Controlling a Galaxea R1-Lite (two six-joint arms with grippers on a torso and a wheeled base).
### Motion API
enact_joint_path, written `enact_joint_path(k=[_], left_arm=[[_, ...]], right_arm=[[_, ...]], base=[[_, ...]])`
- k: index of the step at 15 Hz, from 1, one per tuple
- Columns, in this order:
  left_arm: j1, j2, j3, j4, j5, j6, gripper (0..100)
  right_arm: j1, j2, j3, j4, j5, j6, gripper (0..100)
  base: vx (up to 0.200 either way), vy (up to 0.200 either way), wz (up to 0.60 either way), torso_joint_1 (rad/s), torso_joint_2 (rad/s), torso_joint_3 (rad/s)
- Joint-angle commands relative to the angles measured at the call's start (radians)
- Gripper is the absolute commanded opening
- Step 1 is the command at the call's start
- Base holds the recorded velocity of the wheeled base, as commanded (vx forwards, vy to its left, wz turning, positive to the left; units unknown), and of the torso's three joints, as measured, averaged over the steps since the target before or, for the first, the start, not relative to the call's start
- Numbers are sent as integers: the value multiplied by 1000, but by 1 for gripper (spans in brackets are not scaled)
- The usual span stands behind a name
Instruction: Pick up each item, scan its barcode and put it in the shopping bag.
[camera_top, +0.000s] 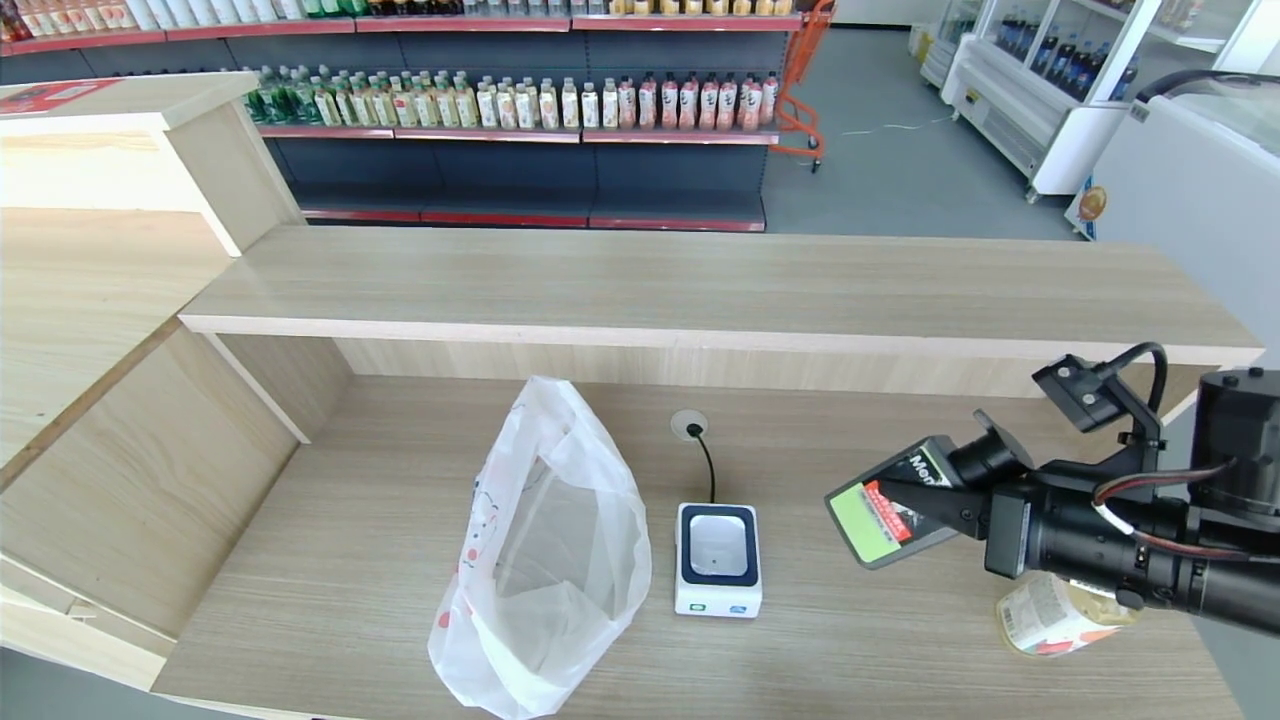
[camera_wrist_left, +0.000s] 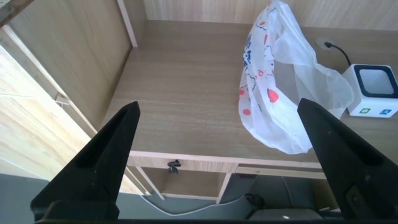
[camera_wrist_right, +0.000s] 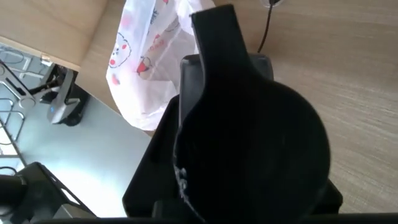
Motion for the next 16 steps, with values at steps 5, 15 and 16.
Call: enact_joint_path(k=[5,15,16], left_arm=[[0,0,0,0,1,0,100],[0,0,0,0,1,-3,100],[0,0,0,0,1,-3,100]], right_arm=[[7,13,-25,1,-1,93,0],[49,349,-141,-8,-120,-28,0],[79,375,-155,-10,-128,-25,0]], base=[[0,200,0,3,2,2],[0,100,0,1,2,1],[0,0,0,0,0,0]])
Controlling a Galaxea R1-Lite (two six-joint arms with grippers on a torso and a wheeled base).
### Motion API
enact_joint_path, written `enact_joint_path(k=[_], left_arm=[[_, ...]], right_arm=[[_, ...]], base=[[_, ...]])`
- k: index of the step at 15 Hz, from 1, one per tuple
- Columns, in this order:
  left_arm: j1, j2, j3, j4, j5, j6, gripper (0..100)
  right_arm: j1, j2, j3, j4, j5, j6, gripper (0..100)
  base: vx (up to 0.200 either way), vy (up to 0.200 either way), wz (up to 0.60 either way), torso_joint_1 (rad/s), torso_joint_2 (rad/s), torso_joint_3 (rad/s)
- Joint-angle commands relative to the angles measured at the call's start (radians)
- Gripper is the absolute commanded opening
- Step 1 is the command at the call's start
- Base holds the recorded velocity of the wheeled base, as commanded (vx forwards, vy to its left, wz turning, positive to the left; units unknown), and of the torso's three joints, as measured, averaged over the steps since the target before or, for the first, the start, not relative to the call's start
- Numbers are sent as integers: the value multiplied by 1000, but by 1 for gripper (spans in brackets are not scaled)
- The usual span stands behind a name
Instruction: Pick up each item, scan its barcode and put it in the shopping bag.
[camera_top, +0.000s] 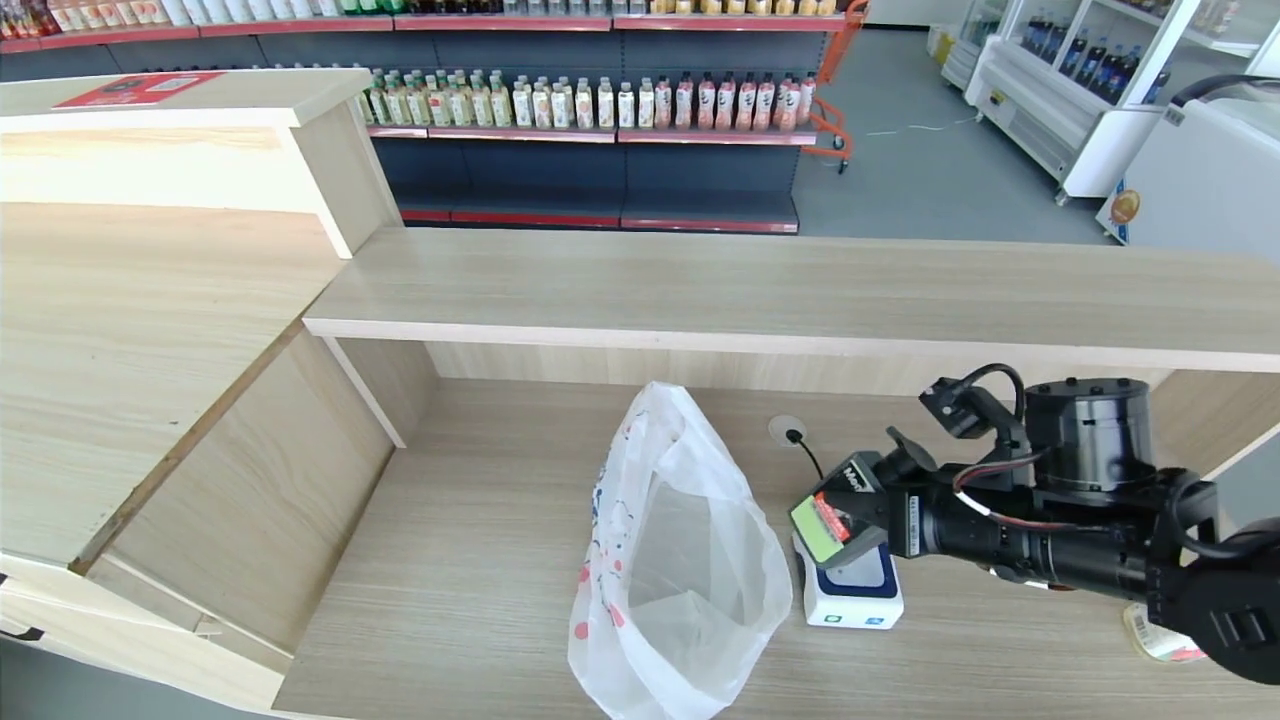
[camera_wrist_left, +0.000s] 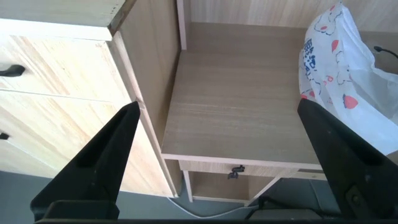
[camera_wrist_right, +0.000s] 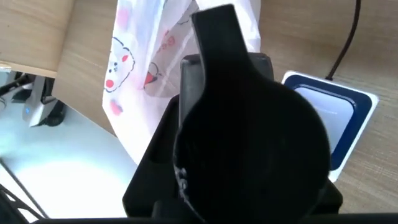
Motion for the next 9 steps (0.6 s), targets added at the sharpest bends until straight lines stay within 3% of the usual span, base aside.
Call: enact_joint_path(k=[1,3,6,7,9], left_arm=[[0,0,0,0,0,0,100],[0,0,0,0,0,0,100],[0,0,0,0,0,0,100],[0,0,0,0,0,0,100],[0,0,0,0,0,0,100]], right_arm=[[61,124,-34,-3,-14,-10,0],[99,193,-52,-32,-12,-10,0],[178,313,-83,-179,-37,-18,0],[228,385,-137,-184,-61,-124,0],[259,437,-158,-193,-66,-174,0]], base=[[0,0,0,0,0,0],[0,0,0,0,0,0],[0,0,0,0,0,0],[0,0,0,0,0,0],[0,0,0,0,0,0]])
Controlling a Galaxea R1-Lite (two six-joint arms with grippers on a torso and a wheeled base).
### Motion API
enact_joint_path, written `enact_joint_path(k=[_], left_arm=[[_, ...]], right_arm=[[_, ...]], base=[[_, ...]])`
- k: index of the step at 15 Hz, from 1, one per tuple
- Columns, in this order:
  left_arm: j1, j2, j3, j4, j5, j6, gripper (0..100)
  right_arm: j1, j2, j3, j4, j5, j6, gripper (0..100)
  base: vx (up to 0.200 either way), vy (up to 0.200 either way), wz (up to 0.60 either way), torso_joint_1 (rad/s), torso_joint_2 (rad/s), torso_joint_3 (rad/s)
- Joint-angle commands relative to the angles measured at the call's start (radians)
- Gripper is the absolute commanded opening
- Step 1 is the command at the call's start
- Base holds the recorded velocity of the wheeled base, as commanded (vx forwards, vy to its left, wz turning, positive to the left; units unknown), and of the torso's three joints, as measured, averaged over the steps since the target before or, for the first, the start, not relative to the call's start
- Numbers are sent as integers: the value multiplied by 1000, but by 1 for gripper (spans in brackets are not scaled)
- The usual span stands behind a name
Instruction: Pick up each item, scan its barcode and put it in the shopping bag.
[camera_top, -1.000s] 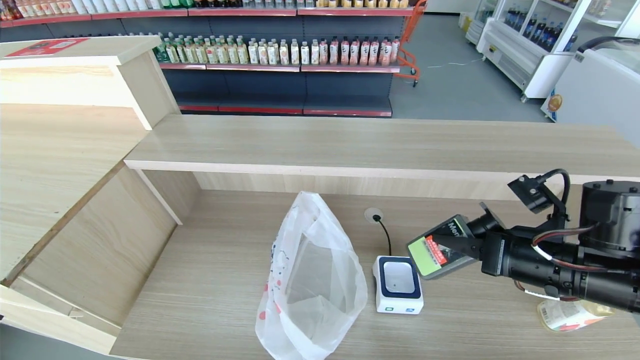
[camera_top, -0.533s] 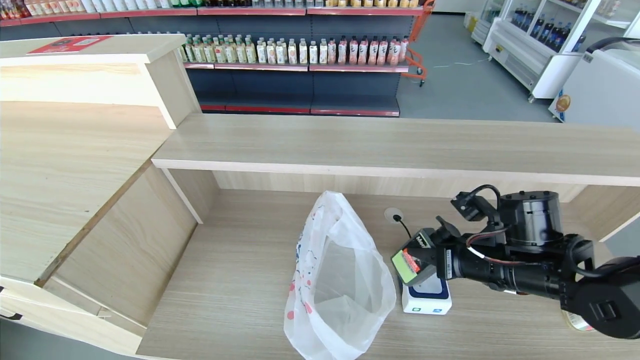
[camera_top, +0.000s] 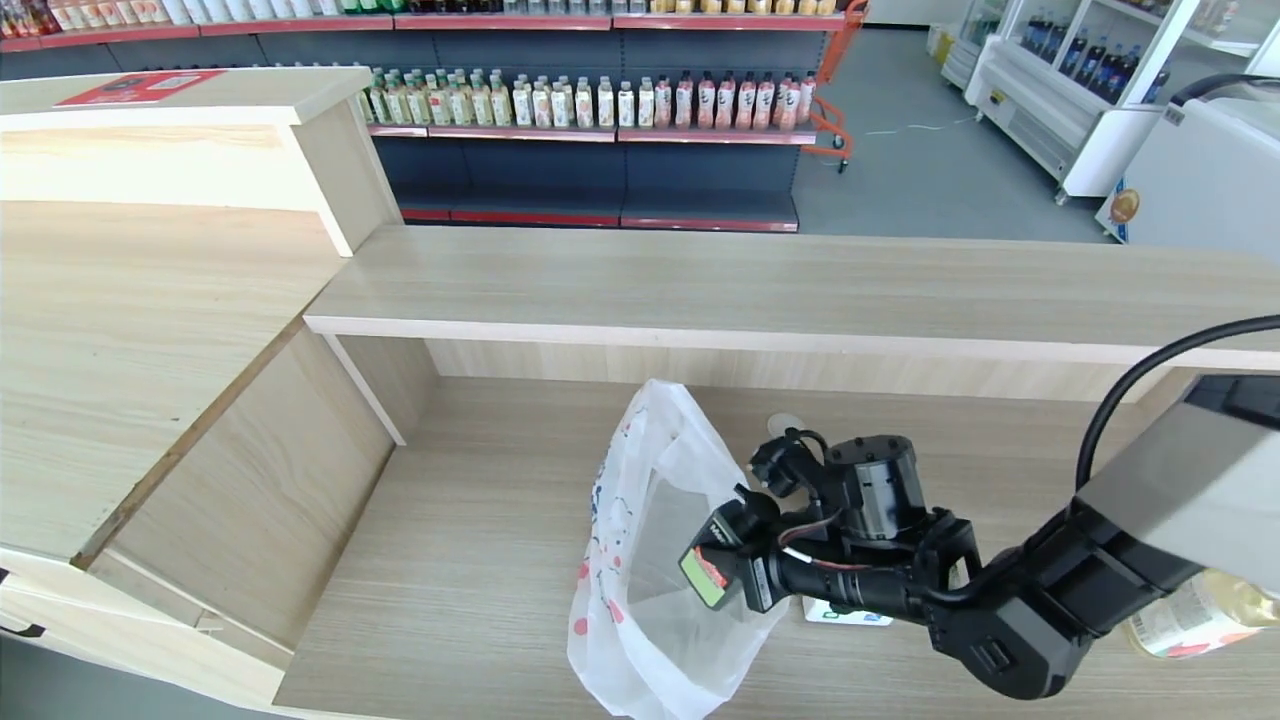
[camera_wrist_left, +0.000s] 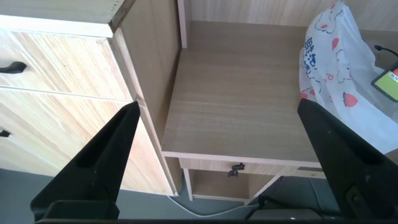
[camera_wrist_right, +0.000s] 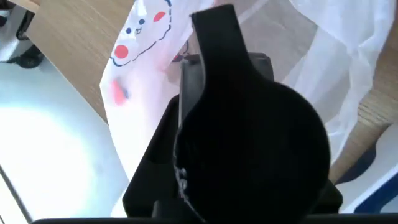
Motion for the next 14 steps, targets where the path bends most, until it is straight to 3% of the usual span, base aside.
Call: enact_joint_path(k=[1,10,11,13,14], left_arm=[[0,0,0,0,0,0,100],[0,0,0,0,0,0,100],[0,0,0,0,0,0,100],[0,0,0,0,0,0,100],[0,0,0,0,0,0,100]], right_arm=[[27,108,-39,-24,-6,-70,0],[32,243,-96,-150,-4,-277,0],[33,242,-98,-150,-2,-283,100],[35,222,-113,-150,-1,-231,100],[35,193,-116,-141,1,-143,100]], base=[[0,0,0,0,0,0],[0,0,0,0,0,0],[0,0,0,0,0,0],[0,0,0,0,0,0],[0,0,0,0,0,0]])
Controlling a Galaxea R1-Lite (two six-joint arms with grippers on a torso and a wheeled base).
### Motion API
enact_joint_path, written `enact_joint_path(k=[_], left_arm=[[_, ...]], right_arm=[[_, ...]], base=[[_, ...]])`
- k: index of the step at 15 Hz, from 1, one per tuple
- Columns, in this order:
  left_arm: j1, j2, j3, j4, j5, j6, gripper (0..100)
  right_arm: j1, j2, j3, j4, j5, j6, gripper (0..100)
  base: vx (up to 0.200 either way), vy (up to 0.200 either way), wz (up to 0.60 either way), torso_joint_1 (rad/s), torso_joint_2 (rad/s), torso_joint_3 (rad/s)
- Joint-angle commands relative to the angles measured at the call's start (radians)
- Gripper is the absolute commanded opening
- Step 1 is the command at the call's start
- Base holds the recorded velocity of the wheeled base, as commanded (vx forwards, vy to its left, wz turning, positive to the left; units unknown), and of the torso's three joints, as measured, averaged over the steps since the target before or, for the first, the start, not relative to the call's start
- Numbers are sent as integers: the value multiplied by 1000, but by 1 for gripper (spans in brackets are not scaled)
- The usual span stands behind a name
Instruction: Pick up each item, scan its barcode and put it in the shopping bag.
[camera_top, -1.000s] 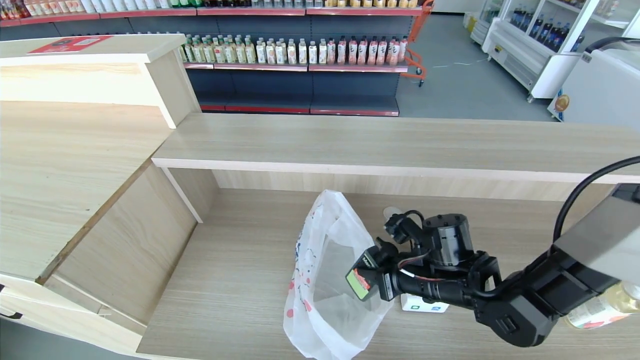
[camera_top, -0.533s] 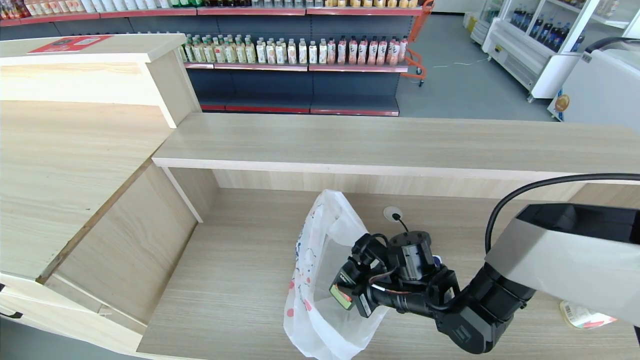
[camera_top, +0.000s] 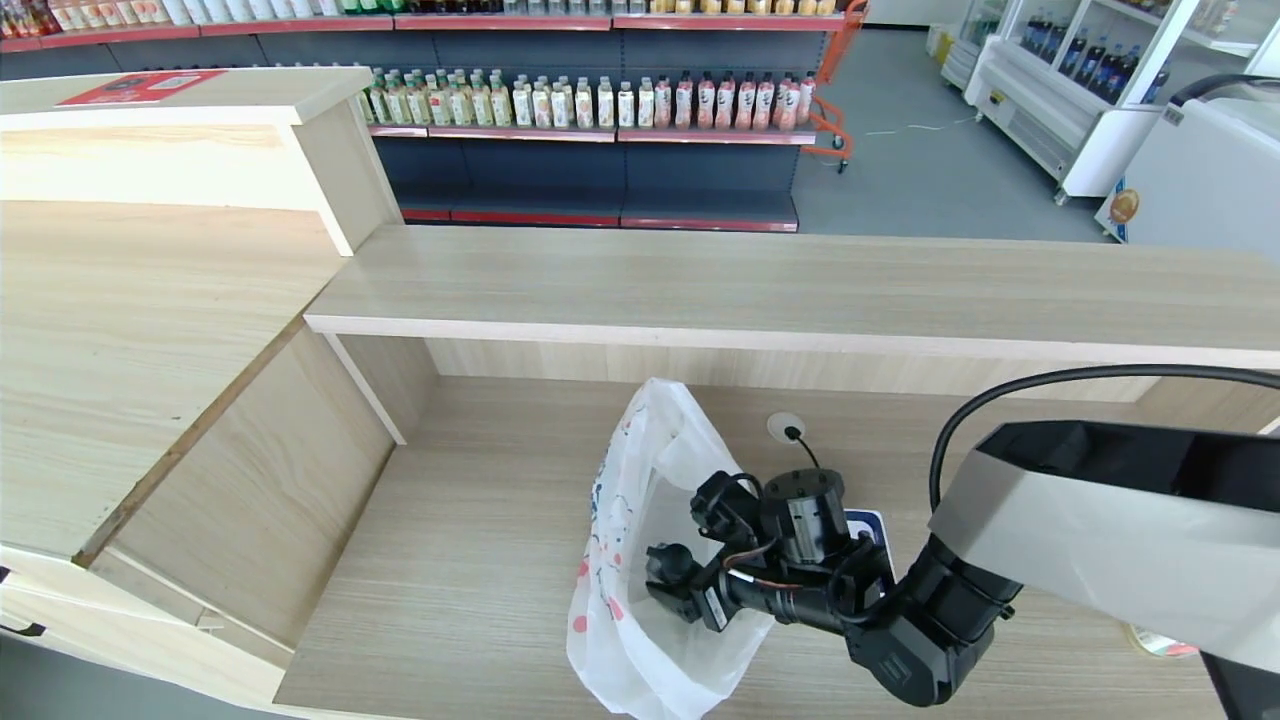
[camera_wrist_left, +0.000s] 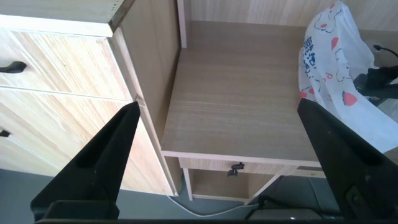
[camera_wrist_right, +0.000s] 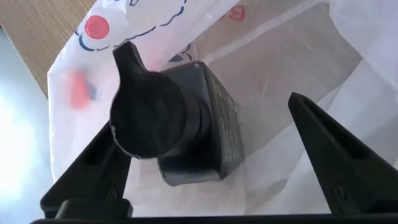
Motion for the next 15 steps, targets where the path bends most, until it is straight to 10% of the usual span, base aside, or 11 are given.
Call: enact_joint_path(k=[1,6,10,15], left_arm=[[0,0,0,0,0,0,100],[0,0,0,0,0,0,100],[0,0,0,0,0,0,100],[0,0,0,0,0,0,100]], right_arm=[[2,-64,-9,9,3,123,100],[-129,-405,60,296,26,443,100],[-373,-860,212,699,75,123,100],[-526,-1052,231,937,-96,152,100]], base=[[0,0,0,0,0,0],[0,0,0,0,0,0],[0,0,0,0,0,0],[0,0,0,0,0,0]])
